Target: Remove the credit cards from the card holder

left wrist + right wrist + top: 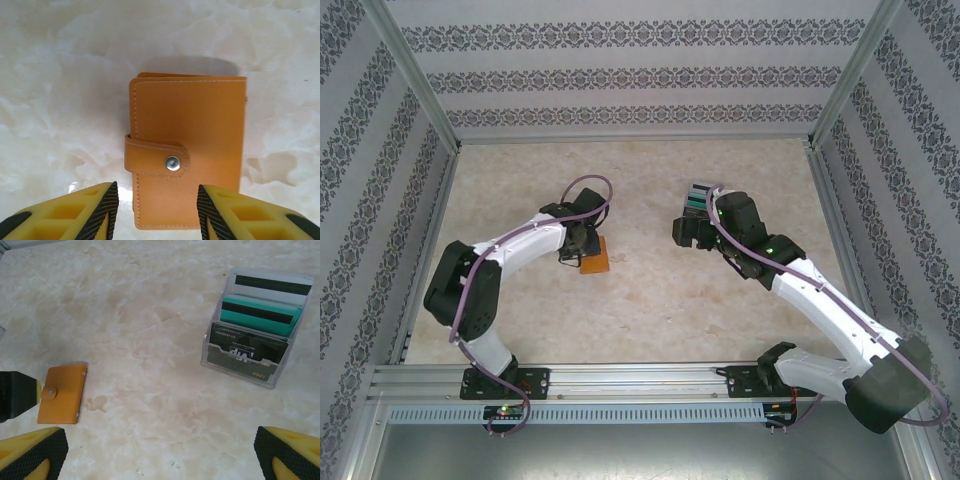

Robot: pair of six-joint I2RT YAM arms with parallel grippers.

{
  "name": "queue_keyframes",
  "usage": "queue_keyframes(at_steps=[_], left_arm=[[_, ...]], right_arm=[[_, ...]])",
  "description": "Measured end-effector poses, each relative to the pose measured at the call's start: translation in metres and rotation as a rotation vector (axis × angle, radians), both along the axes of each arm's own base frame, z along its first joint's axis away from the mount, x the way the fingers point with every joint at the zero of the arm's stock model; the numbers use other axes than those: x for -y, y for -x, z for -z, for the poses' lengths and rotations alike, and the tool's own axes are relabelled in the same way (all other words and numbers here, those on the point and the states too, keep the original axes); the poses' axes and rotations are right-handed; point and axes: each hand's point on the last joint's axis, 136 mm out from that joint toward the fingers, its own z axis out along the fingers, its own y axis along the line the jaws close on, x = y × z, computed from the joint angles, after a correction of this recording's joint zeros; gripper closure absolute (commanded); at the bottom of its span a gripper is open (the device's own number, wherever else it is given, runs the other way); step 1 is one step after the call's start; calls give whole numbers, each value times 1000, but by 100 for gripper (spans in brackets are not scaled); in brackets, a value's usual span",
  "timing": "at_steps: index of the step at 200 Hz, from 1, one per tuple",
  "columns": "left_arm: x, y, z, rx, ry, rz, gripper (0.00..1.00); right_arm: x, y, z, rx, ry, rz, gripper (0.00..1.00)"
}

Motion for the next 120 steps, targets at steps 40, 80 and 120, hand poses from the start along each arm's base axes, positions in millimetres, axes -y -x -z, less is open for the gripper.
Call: queue_keyframes(at_steps=[40,80,120], left_arm=[[1,-7,12,-37,-43,16,57],[7,-8,19,-57,-54,39,60],[9,-4,28,-84,-70,53,60]], right_arm=[[-5,-2,13,-39,11,-16,2],[-7,-3,17,-49,12,-21,2],[-8,-4,21,-62,16,-24,2]])
